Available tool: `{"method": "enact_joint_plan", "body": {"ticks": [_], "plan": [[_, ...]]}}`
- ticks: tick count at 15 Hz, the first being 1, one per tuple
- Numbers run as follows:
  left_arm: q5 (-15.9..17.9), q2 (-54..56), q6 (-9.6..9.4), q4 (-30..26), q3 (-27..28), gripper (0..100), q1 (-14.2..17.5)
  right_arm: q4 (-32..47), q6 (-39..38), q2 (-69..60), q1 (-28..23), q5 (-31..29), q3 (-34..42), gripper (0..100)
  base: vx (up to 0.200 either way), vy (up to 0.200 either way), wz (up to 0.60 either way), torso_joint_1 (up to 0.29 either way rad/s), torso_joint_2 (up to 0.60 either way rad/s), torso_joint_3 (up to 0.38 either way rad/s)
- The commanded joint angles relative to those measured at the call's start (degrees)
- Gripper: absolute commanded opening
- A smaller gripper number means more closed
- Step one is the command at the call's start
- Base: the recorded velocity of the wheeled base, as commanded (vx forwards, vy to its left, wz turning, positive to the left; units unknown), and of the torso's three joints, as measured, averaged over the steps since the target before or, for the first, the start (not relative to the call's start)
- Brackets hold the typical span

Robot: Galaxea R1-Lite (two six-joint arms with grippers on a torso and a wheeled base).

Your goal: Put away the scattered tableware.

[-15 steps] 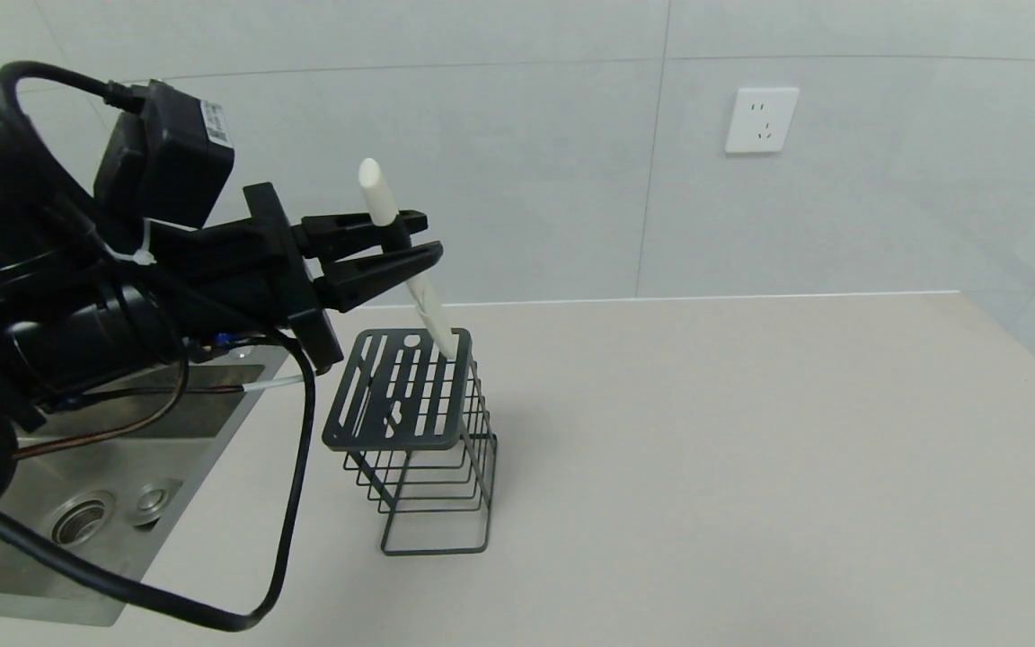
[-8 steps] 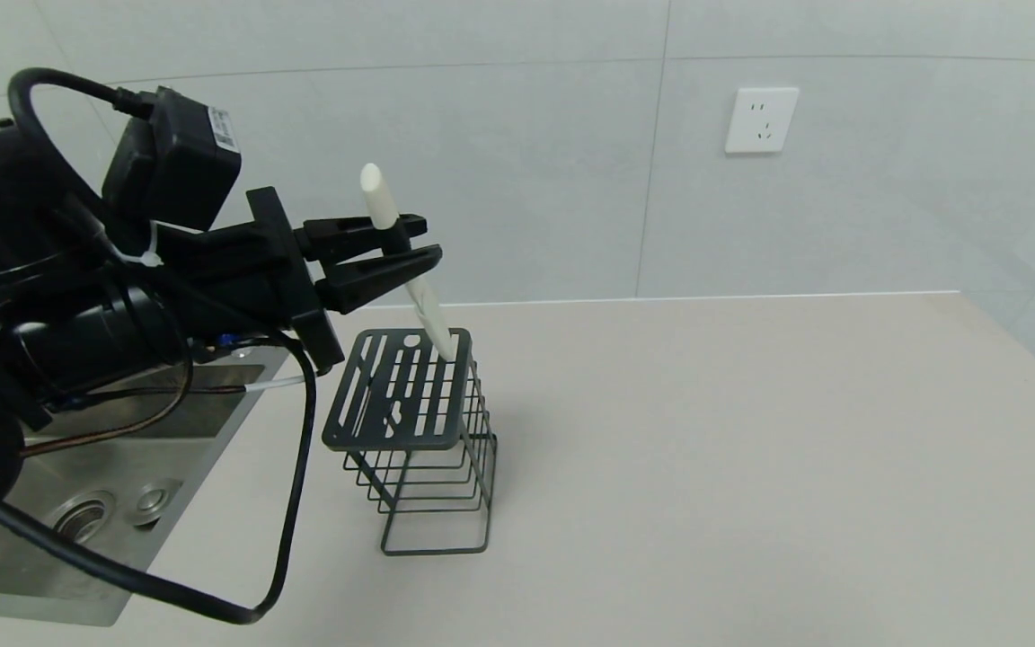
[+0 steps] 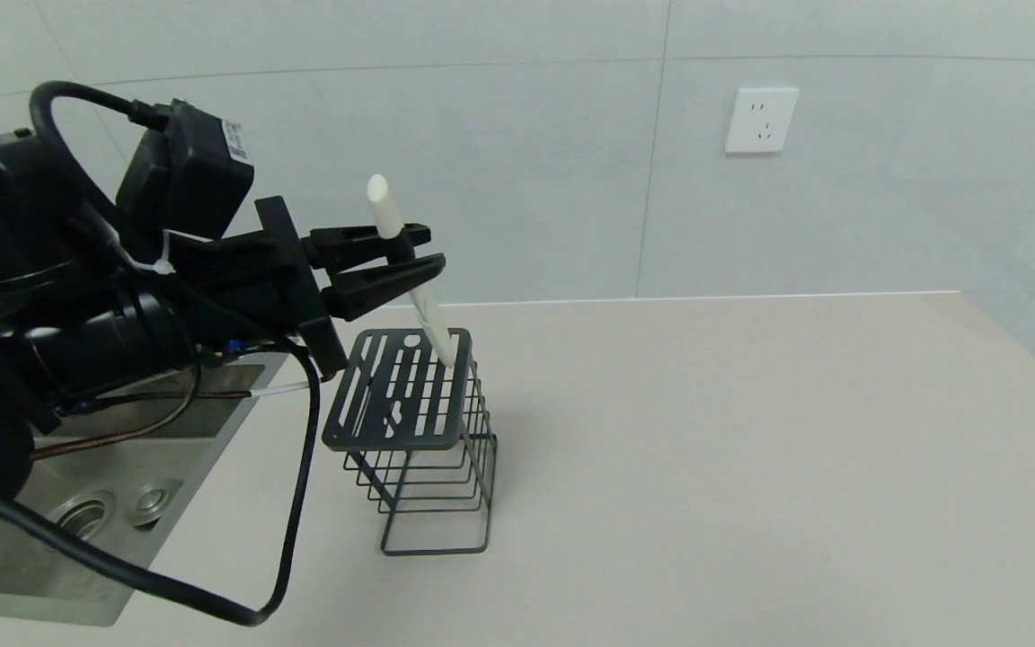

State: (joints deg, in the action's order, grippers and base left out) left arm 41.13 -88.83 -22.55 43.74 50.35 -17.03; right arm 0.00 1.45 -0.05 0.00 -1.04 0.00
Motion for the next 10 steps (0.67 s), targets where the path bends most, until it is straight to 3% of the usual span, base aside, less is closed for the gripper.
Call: {"method": "enact_joint_plan", "body": {"ticks": [1,10], "plan": [[0.00,-0.64,-0.21,-0.06,-0.07,0,-0.02,0.00,0.04,0.14,0.00,-0.02,0.00,0,0.000,0.000,0.00,0.000,0.00,0.000],[0.09,-2.84,-0.47,-0.23,-0.51,0,-0.11,0.00,0.04,0.05,0.00,-0.02,0.00,0,0.000,0.000,0.00,0.000,0.00,0.000]]}}
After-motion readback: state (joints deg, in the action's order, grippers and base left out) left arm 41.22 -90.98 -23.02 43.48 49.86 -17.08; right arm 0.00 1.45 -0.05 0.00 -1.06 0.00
